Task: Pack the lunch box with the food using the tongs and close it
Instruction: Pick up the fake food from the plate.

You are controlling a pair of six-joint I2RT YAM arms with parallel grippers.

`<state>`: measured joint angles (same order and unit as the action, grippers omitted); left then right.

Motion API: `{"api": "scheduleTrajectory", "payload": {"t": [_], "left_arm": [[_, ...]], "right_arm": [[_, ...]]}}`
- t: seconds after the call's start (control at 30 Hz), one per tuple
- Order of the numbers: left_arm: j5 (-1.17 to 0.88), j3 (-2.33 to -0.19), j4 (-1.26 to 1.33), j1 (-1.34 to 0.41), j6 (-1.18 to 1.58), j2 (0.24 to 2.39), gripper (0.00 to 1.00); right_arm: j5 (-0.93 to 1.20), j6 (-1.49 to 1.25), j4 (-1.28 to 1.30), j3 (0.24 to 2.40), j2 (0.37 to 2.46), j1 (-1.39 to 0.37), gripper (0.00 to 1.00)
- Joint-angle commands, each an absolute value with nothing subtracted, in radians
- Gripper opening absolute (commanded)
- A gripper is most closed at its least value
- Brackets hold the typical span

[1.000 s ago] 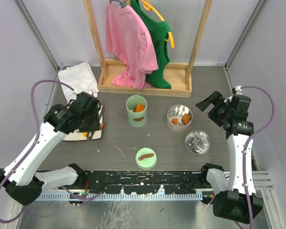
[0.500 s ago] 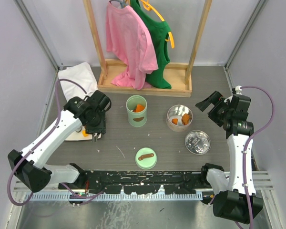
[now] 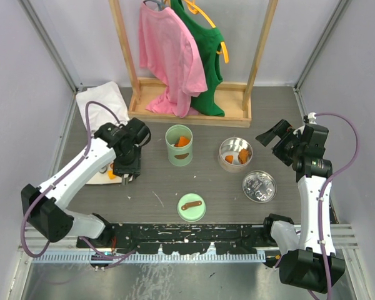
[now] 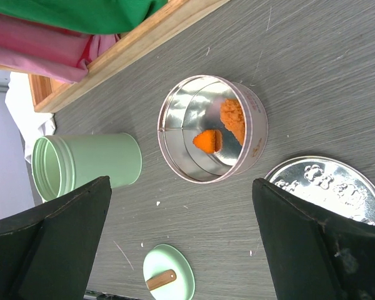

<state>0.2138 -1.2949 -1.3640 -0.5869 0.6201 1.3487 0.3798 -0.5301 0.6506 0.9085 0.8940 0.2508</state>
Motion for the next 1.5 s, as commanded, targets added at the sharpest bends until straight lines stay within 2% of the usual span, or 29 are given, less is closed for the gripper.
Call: {"api": "scheduleTrajectory", "payload": {"t": [0.0, 1.1, 1.47], "left_arm": [[0.265, -1.315, -1.392, -0.581, 0.594, 1.365, 0.44], [0.249, -1.262, -1.355, -0.580, 0.572, 1.418, 0.40], [0.280, -1.291, -1.381, -0.581, 0.584, 1.374, 0.31]], "right_arm": [[0.394, -0.536, 0.599, 0.913, 0.881, 0.254, 1.00], [0.406, -0.544, 0.586, 0.900, 0.883, 0.253, 1.00], [0.407, -0.547, 0.586, 0.902, 0.884, 0.253, 1.00]]}}
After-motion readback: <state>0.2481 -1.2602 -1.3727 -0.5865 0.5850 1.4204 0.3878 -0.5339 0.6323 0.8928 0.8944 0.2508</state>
